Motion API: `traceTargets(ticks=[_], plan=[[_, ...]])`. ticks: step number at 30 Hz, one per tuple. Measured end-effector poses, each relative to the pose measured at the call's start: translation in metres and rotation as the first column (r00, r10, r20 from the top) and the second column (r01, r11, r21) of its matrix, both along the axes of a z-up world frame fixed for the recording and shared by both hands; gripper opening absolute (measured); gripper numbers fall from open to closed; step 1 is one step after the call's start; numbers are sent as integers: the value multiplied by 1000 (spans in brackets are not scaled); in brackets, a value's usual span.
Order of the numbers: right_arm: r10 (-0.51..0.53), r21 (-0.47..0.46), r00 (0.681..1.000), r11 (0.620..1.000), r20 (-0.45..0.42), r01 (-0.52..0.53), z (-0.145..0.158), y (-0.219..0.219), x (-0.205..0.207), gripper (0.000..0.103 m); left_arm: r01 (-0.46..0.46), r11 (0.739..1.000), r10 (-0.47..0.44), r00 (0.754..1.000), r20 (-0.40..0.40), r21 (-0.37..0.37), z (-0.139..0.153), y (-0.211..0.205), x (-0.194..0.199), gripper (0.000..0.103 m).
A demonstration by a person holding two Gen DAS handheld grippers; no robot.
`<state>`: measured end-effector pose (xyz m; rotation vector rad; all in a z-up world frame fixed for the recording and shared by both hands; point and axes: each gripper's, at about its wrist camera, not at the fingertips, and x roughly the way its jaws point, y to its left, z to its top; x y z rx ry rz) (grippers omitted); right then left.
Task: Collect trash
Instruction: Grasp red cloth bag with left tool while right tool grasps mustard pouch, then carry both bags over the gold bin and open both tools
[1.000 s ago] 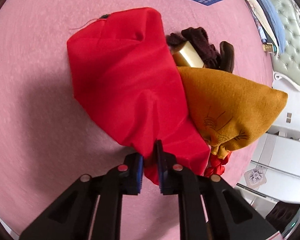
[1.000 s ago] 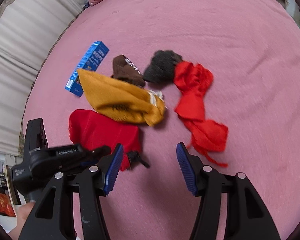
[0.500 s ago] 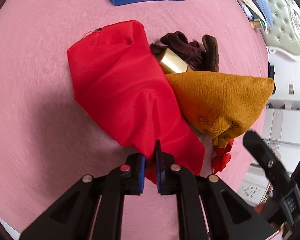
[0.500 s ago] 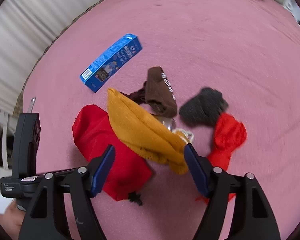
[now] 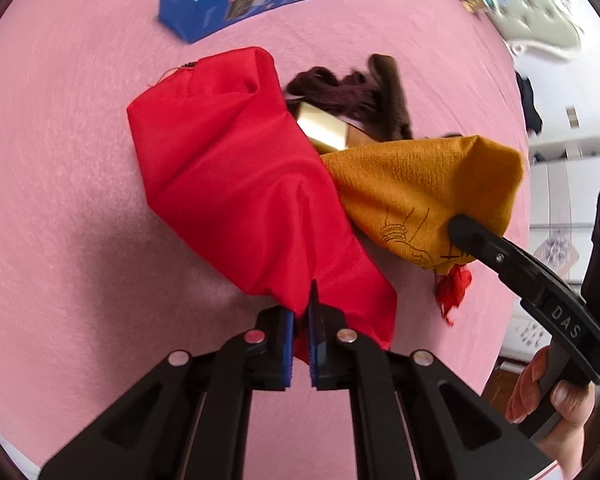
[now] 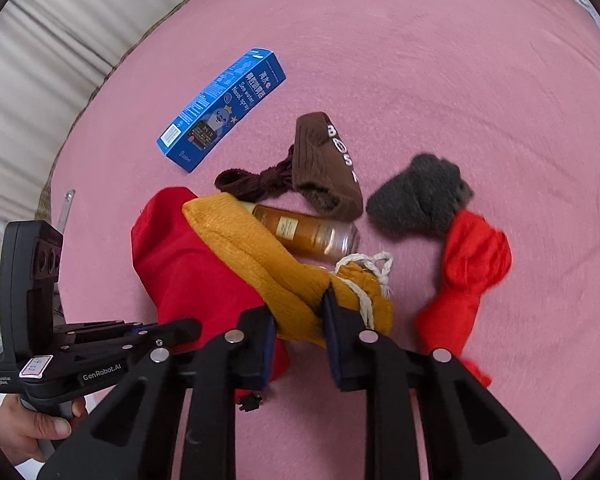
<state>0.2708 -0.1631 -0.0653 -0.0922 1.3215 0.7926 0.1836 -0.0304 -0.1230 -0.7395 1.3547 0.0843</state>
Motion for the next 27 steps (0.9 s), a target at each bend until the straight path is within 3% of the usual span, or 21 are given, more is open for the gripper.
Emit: traceTargets(ticks=[6, 12, 17, 23, 27], plan=[[-79, 11, 997, 997, -22, 79, 8, -26, -27, 19, 125, 990, -126, 992, 12, 63, 25, -21, -9, 5], [-199, 24, 976, 979, -88, 201, 11, -67, -54, 19, 270, 956, -273, 962, 6, 112, 47, -60, -18, 5], [-313, 38, 941, 947, -132, 320, 14, -113, -79, 19, 425, 891, -433, 901, 14, 158, 58, -102, -44, 5], [-464, 40, 871, 879, -165, 476, 15, -189, -111, 19, 581, 796, -593, 805, 24, 169, 66, -162, -67, 5], [-564, 18, 807, 818, -173, 576, 10, -251, -132, 19, 641, 752, -652, 757, 30, 152, 64, -209, -73, 5]])
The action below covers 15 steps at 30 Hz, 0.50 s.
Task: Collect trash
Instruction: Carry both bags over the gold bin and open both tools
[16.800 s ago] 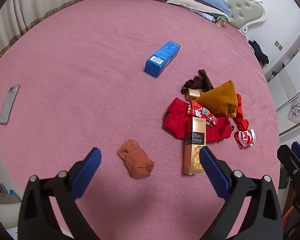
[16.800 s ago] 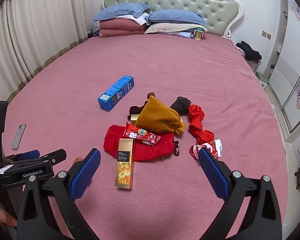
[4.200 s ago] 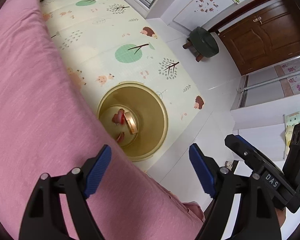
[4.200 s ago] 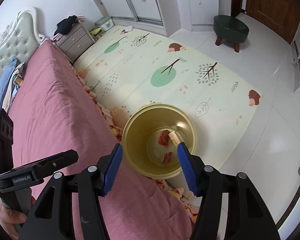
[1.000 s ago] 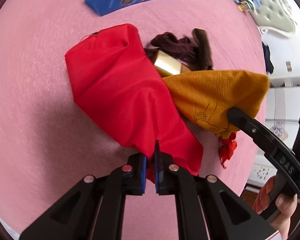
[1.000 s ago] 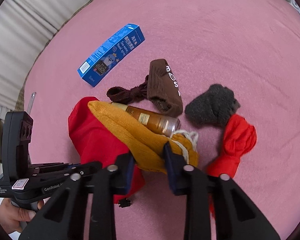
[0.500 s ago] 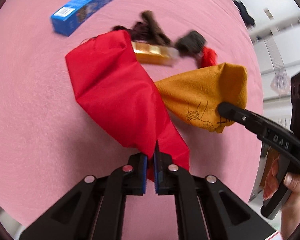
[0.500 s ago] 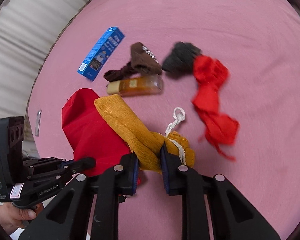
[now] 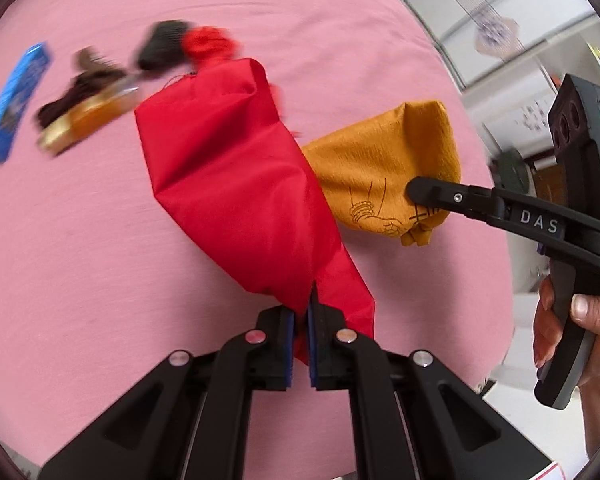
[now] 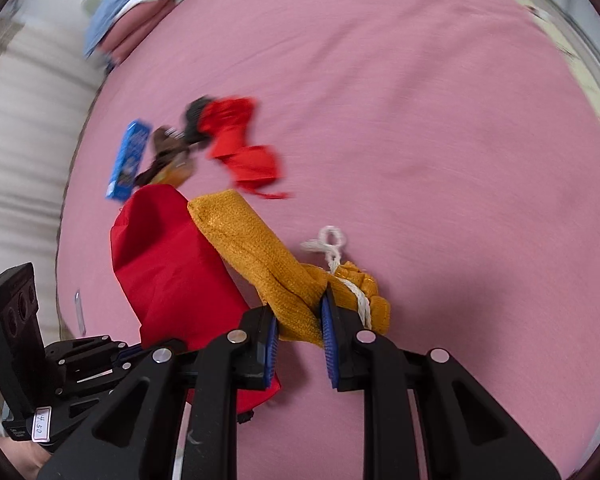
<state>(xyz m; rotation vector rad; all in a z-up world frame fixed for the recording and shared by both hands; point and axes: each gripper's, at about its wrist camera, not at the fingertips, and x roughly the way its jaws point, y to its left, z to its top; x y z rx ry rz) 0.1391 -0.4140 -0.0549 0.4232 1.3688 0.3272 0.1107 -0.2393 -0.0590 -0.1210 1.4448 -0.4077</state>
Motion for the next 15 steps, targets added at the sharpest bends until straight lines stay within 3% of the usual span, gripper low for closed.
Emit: traceTargets(ticks=[9, 15], plan=[[-264, -2, 965, 965, 2, 264, -6, -144, -45, 19, 221, 975, -221, 975, 4, -29, -3, -135, -4, 5], [-428, -21, 904, 904, 5, 428, -11, -240, -72, 19, 376, 925, -376, 927, 14, -49, -7, -235, -1, 5]])
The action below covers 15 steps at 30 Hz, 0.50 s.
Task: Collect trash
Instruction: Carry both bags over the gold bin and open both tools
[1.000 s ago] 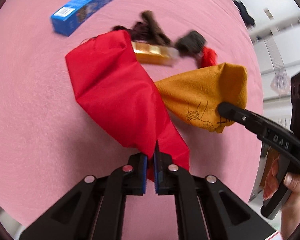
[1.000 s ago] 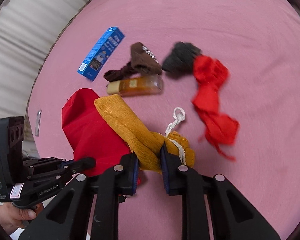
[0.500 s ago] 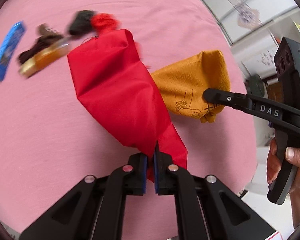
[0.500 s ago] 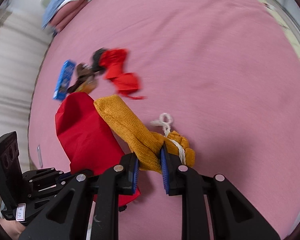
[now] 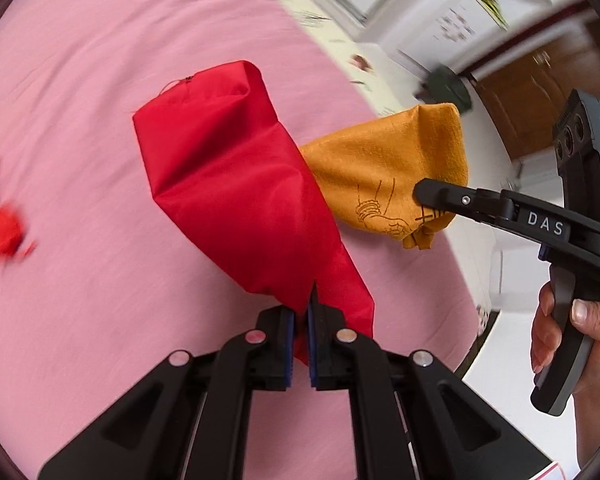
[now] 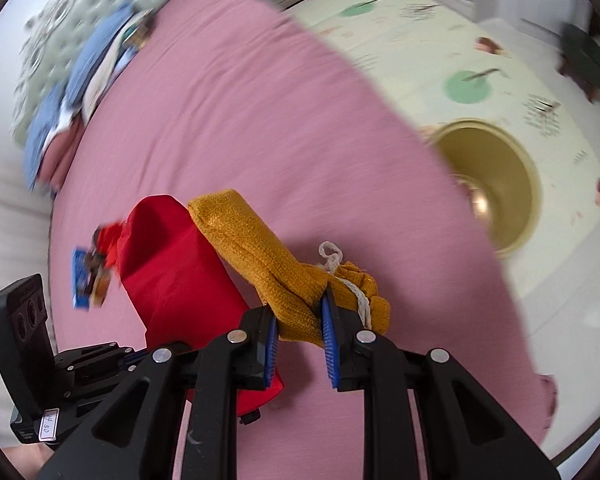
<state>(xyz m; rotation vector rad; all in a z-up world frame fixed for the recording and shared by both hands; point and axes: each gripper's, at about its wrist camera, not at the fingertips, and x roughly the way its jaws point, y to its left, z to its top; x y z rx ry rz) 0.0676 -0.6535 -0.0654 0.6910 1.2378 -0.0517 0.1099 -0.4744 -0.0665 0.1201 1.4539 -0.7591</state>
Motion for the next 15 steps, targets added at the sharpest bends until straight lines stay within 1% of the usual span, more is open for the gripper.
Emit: traceTargets(ticks=[2, 8, 10, 11, 13, 14, 15], plan=[[-59, -7, 998, 998, 1, 59, -2, -30, -7, 19, 62, 998, -62, 998, 4, -10, -1, -39, 1, 5], [-209, -37, 978, 977, 6, 209, -9, -110, -19, 19, 190, 981, -189, 982, 23, -38, -6, -137, 14, 5], [-242, -50, 970, 969, 11, 242, -10, -134, -21, 19, 221, 974, -220, 975, 31, -57, -7, -170, 20, 5], [-257, -57, 966, 965, 16, 257, -10, -146, -20, 19, 229, 971, -227, 973, 34, -64, -7, -180, 23, 5], [-281, -71, 959, 957, 26, 282, -8, -161, -17, 20, 248, 964, -244, 968, 49, -92, -4, -208, 31, 5], [-296, -78, 955, 952, 33, 298, -6, -169, -16, 20, 251, 962, -247, 968, 48, -107, -2, -212, 35, 5], [-314, -82, 949, 945, 44, 316, -5, -179, -17, 25, 252, 959, -247, 968, 52, -133, 2, -223, 40, 6]])
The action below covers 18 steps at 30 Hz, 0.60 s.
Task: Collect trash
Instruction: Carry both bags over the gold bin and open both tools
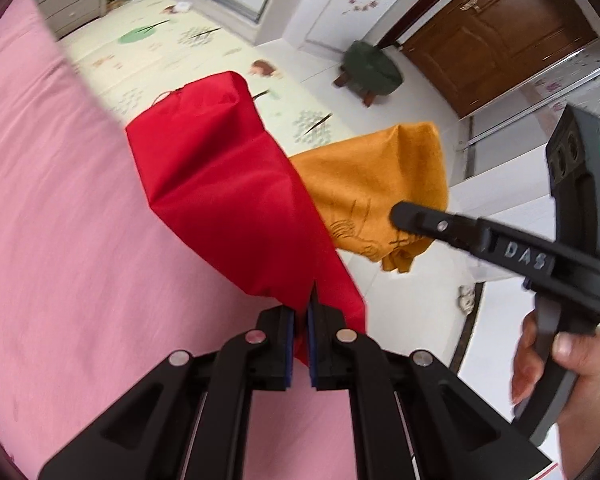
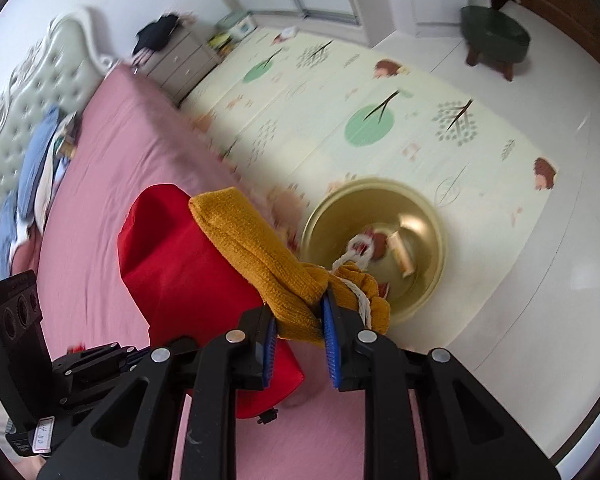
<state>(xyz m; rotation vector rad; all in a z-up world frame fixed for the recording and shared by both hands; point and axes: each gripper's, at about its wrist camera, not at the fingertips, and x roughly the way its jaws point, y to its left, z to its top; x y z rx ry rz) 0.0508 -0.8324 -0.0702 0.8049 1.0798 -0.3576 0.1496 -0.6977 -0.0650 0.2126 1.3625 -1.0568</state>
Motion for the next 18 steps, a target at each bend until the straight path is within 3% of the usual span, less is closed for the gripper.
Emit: traceTargets(ticks=[1, 2, 4, 10, 18], plan=[[-21, -5, 1000, 1000, 10, 21, 2, -9, 0, 29, -5, 1000, 5, 1000, 2, -12, 3, -3, 2, 14], [-47, -17, 999, 999, 17, 47, 5, -18, -2, 30, -12, 1000, 12, 1000, -4, -23, 5, -8, 6, 43], [-75, -30, 997, 997, 30, 76, 8, -29, -2, 38, -37, 999, 37, 999, 3, -37, 11, -13, 12, 81], [-87, -40, 996, 995, 38, 88, 14, -34, -8, 39, -62, 997, 63, 998, 25, -34, 16, -10, 14, 81], [34, -34, 998, 999, 52, -32, 21, 21, 6, 39, -119, 993, 120, 993, 23, -7, 20, 36, 11, 80]])
